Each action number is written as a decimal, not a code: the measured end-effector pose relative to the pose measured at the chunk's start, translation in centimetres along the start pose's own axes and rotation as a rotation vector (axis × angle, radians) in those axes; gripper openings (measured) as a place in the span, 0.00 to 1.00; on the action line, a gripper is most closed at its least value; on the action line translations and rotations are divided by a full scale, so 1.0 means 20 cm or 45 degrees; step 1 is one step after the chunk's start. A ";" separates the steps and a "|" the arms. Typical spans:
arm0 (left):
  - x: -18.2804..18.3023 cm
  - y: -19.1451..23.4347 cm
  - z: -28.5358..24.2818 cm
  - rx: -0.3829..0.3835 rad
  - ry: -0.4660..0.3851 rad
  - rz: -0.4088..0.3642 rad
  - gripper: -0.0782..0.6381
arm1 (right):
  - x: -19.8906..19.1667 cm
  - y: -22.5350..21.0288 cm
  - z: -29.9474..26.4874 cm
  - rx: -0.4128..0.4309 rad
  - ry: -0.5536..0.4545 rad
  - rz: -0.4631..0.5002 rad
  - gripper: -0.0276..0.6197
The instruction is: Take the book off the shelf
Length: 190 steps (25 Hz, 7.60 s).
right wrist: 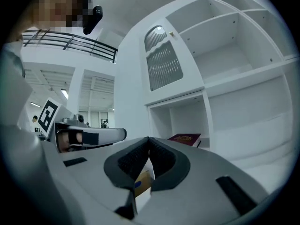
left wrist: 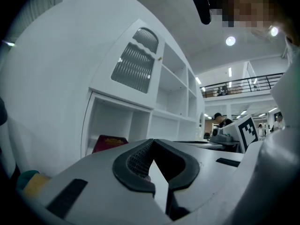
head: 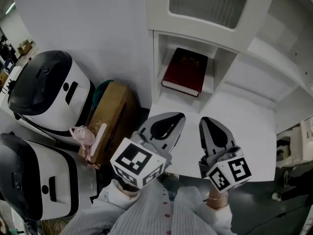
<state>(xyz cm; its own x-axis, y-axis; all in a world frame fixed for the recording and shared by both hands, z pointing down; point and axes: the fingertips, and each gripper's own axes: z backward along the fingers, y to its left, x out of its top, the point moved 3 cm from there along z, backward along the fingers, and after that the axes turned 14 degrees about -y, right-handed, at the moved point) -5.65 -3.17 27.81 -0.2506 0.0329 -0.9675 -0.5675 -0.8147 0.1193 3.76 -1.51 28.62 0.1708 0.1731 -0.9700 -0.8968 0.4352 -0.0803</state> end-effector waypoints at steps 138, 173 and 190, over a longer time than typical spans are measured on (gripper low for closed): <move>-0.78 0.62 -0.74 -0.106 0.784 -1.799 0.54 | -0.31 -0.77 -0.45 0.077 0.170 -0.207 0.06; -0.48 0.30 -0.30 0.021 0.616 -1.533 0.48 | -0.05 -0.40 -0.11 0.052 0.066 -0.123 0.06; -0.36 0.06 -0.07 0.068 0.599 -1.315 0.45 | -0.02 -0.23 0.10 0.106 0.084 -0.152 0.06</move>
<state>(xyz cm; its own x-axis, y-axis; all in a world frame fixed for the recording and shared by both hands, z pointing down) -3.54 -5.24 34.68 0.6694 0.4449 -0.5950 -0.3674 -0.4979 -0.7856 8.59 -1.91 29.88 0.2444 0.0582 -0.9679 -0.8341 0.5216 -0.1792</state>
